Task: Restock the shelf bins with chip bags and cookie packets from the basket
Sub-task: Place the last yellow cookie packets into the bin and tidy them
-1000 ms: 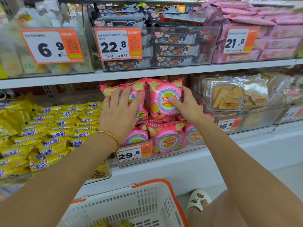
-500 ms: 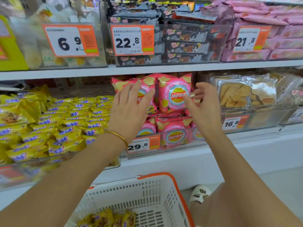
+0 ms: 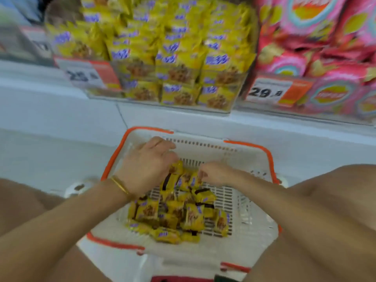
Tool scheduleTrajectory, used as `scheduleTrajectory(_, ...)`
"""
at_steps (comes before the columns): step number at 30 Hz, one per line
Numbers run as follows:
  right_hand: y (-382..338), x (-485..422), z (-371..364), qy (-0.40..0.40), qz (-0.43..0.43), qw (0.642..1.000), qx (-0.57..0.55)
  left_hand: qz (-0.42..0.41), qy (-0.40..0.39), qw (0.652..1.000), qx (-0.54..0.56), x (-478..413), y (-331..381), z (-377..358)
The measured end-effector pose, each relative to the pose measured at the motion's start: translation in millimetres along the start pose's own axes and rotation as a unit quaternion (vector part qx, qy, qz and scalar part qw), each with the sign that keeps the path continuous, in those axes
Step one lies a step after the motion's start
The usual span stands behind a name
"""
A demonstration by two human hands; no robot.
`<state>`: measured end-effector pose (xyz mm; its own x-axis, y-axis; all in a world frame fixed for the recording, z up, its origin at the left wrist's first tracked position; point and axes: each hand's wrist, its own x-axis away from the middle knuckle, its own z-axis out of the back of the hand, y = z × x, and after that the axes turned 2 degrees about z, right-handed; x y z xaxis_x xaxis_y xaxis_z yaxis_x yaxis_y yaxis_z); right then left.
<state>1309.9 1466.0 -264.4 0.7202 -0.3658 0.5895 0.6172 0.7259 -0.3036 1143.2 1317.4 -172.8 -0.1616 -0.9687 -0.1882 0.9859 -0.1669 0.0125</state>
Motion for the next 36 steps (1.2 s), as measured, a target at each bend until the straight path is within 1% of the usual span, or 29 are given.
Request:
scheduleTrajectory(2,13,-29,-31,-0.023,-0.031,0.999,0.012,0.013,-0.036,0.999,-0.002,3,-15,-10)
scheduleTrajectory(4,26,-49,-59,-0.050,-0.039,0.997,0.033,0.026,-0.065,0.998,0.005,5,-28,-17)
scheduleTrajectory(6,36,-61,-87,-0.090,-0.023,0.993,0.079,0.049,-0.089,0.995,0.024,7,-36,-26)
scheduleTrajectory(7,38,-67,-101,-0.096,-0.004,0.990,0.108,0.061,-0.097,0.993,0.035,8,-37,-30)
scheduleTrajectory(10,29,-71,-124,-0.092,0.030,0.976,0.197,0.084,-0.108,0.988,0.071,10,-37,-42)
scheduleTrajectory(11,27,-73,-128,-0.083,0.032,0.974,0.210,0.091,-0.110,0.986,0.081,11,-36,-45)
scheduleTrajectory(13,24,-78,-131,-0.073,0.019,0.977,0.198,0.095,-0.113,0.985,0.084,12,-37,-49)
scheduleTrajectory(14,23,-79,-128,-0.074,0.011,0.982,0.174,0.096,-0.110,0.986,0.083,12,-37,-49)
scheduleTrajectory(16,27,-80,-121,-0.049,-0.007,0.996,0.070,0.119,-0.120,0.981,0.096,11,-36,-47)
scheduleTrajectory(17,29,-79,-112,-0.025,-0.013,1.000,0.015,0.139,-0.136,0.975,0.111,10,-35,-49)
scheduleTrajectory(19,33,-75,-81,-0.019,-0.017,0.996,-0.083,0.169,-0.188,0.959,0.127,8,-34,-50)
scheduleTrajectory(20,34,-68,-60,-0.037,-0.018,0.987,-0.157,0.177,-0.202,0.954,0.135,5,-33,-49)
scheduleTrajectory(22,28,-47,-14,-0.092,-0.009,0.946,-0.311,0.201,-0.214,0.941,0.170,-2,-30,-43)
scheduleTrajectory(23,21,-33,8,-0.113,0.005,0.927,-0.357,0.220,-0.224,0.927,0.204,-5,-28,-40)
scheduleTrajectory(25,5,-7,38,-0.125,0.054,0.905,-0.403,0.261,-0.239,0.889,0.291,-11,-24,-32)
scheduleTrajectory(27,-12,17,55,-0.111,0.111,0.893,-0.421,0.280,-0.235,0.853,0.372,-15,-20,-23)
scheduleTrajectory(29,-27,37,63,-0.076,0.146,0.885,-0.435,0.280,-0.219,0.829,0.431,-16,-14,-12)
scheduleTrajectory(31,-39,56,68,-0.028,0.159,0.881,-0.444,0.272,-0.207,0.805,0.485,-16,-9,2)
scheduleTrajectory(33,-47,73,71,0.010,0.160,0.870,-0.466,0.251,-0.190,0.795,0.518,-13,-6,16)
scheduleTrajectory(34,-50,82,72,0.023,0.157,0.855,-0.494,0.247,-0.177,0.790,0.532,-11,-5,23)
scheduleTrajectory(36,-56,96,76,0.048,0.147,0.796,-0.586,0.261,-0.136,0.772,0.563,-7,-5,36)
